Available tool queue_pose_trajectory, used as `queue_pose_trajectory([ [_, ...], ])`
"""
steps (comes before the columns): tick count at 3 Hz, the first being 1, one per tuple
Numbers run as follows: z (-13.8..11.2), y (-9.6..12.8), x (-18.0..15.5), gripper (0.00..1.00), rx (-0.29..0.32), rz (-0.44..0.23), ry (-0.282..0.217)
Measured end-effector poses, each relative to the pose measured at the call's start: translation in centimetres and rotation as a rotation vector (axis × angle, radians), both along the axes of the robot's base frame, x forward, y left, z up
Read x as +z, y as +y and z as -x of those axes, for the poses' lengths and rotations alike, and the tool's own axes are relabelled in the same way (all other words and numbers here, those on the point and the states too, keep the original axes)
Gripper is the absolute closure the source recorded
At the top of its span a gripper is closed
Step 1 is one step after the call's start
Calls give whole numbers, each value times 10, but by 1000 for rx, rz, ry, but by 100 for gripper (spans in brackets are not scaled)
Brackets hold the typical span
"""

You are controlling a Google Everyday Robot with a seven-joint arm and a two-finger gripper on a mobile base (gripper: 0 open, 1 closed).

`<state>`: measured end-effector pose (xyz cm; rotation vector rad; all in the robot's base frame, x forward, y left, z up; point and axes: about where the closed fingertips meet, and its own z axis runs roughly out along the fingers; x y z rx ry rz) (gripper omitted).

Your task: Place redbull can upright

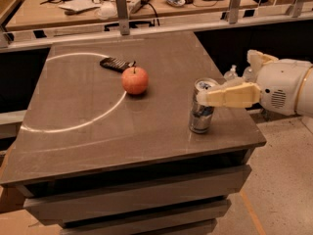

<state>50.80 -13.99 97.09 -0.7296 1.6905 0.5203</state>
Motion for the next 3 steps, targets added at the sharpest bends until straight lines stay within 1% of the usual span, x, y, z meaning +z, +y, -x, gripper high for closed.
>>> queue_pose_trajectory([
  [1, 1, -20, 18, 0, -17, 63, 4],
  [2, -4, -44, 40, 0, -67, 163, 5],
  [3, -6, -54, 41, 0, -85, 193, 7],
])
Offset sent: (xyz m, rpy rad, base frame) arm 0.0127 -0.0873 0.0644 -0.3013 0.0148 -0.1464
